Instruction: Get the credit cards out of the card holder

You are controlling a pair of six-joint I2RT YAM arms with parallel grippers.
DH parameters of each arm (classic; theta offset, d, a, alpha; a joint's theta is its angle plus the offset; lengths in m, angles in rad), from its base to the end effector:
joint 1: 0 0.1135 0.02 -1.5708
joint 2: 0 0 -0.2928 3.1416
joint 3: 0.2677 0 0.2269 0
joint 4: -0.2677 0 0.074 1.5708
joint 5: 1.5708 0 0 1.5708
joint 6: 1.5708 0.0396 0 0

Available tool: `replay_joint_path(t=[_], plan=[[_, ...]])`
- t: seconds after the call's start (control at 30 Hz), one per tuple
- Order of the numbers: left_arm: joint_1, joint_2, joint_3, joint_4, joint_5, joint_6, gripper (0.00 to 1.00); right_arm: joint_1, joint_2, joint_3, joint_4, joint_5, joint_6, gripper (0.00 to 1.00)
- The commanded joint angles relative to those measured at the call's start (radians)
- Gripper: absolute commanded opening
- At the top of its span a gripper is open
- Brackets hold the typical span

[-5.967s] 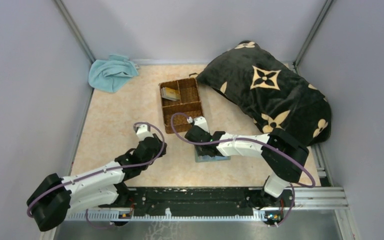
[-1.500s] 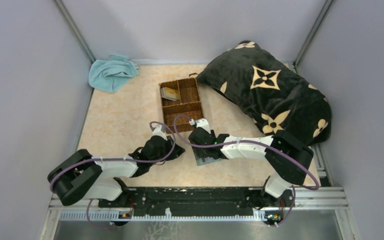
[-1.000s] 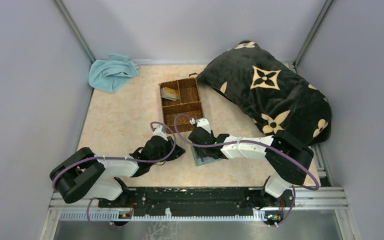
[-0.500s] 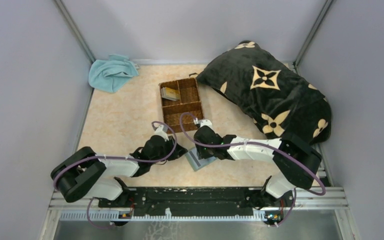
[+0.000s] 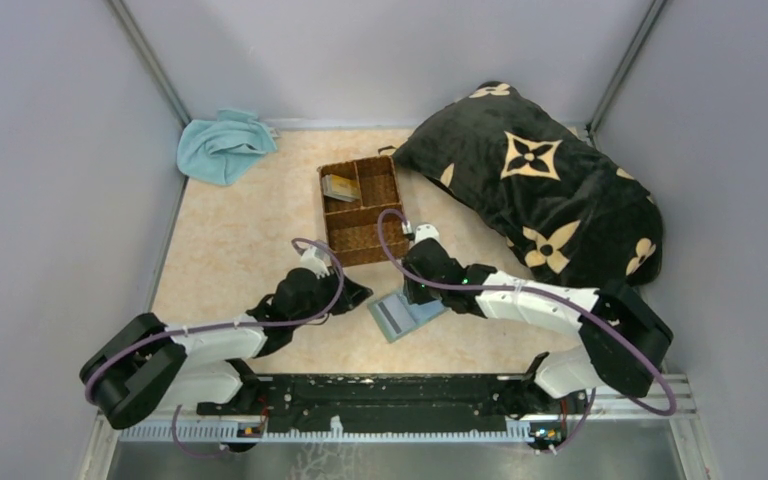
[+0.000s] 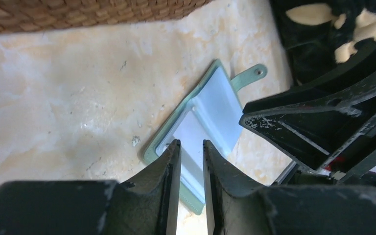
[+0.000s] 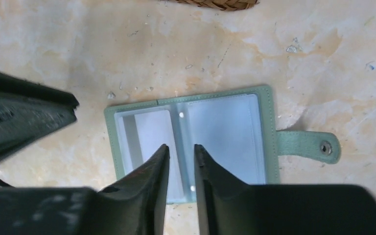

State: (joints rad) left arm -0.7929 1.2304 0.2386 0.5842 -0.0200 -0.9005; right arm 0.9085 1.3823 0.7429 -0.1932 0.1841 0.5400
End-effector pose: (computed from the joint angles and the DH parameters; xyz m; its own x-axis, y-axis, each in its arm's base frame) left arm 0.1385 -0.1394 0.1942 -0.7209 -0.3846 -0.5765 0.2165 0.6653 -0.7145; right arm 0.1610 0.1947 0.2352 -0.7498 -0.1395 -0.6468 -0.3661 0.9017 0.2299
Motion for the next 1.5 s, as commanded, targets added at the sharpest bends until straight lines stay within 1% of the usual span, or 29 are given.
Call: replay_joint_path(t=[0.0, 0.03, 0.07, 0.1, 0.17, 0.3, 0.4, 0.77, 0.97, 1.07, 1.2, 1.3, 1.37, 1.4, 1.47], plan=[[0.047, -0.056, -0.008, -0.019, 0.038, 0.021, 0.30, 0.009, -0.075, -0.044, -0.014, 0.004, -0.067, 0.19], [0.063, -0.060, -0.009, -0.011, 0.064, 0.021, 0.45, 0.018, -0.087, -0.060, -0.013, 0.003, -0.066, 0.14], [0.082, -0.060, -0.010, -0.004, 0.094, 0.016, 0.56, 0.029, -0.100, -0.078, -0.011, 0.004, -0.063, 0.10], [0.099, -0.058, -0.012, 0.006, 0.120, 0.010, 0.62, 0.043, -0.109, -0.097, -0.010, 0.005, -0.055, 0.07], [0.122, -0.055, -0.022, 0.033, 0.150, -0.003, 0.69, 0.078, -0.118, -0.115, -0.017, 0.010, -0.033, 0.04], [0.130, -0.060, -0.021, 0.029, 0.137, 0.003, 0.69, 0.150, -0.101, -0.129, -0.013, 0.017, 0.011, 0.03], [0.130, -0.066, -0.009, -0.004, 0.131, 0.014, 0.69, 0.170, -0.067, -0.136, 0.020, 0.003, 0.032, 0.03], [0.133, -0.124, -0.036, -0.054, 0.107, -0.008, 0.67, 0.178, 0.063, -0.081, 0.079, -0.037, 0.019, 0.02], [0.133, -0.148, -0.038, -0.062, 0.110, -0.008, 0.66, 0.178, 0.054, -0.036, 0.080, -0.055, 0.012, 0.02], [0.133, -0.152, -0.034, -0.056, 0.129, -0.013, 0.58, 0.178, 0.006, -0.021, 0.066, -0.052, 0.004, 0.01], [0.133, -0.114, -0.024, -0.006, 0.204, -0.039, 0.42, 0.171, -0.062, 0.004, 0.042, -0.014, -0.016, 0.00], [0.132, -0.051, -0.027, 0.086, 0.270, -0.069, 0.29, 0.117, -0.066, 0.012, 0.037, -0.022, -0.024, 0.00], [0.129, -0.004, -0.034, 0.161, 0.299, -0.087, 0.15, 0.062, -0.058, 0.006, 0.047, -0.045, -0.023, 0.00], [0.127, 0.022, -0.038, 0.191, 0.309, -0.093, 0.12, 0.039, -0.054, 0.001, 0.055, -0.050, -0.024, 0.00], [0.116, 0.062, -0.045, 0.225, 0.313, -0.103, 0.09, 0.010, -0.039, -0.005, 0.065, -0.042, -0.042, 0.00]])
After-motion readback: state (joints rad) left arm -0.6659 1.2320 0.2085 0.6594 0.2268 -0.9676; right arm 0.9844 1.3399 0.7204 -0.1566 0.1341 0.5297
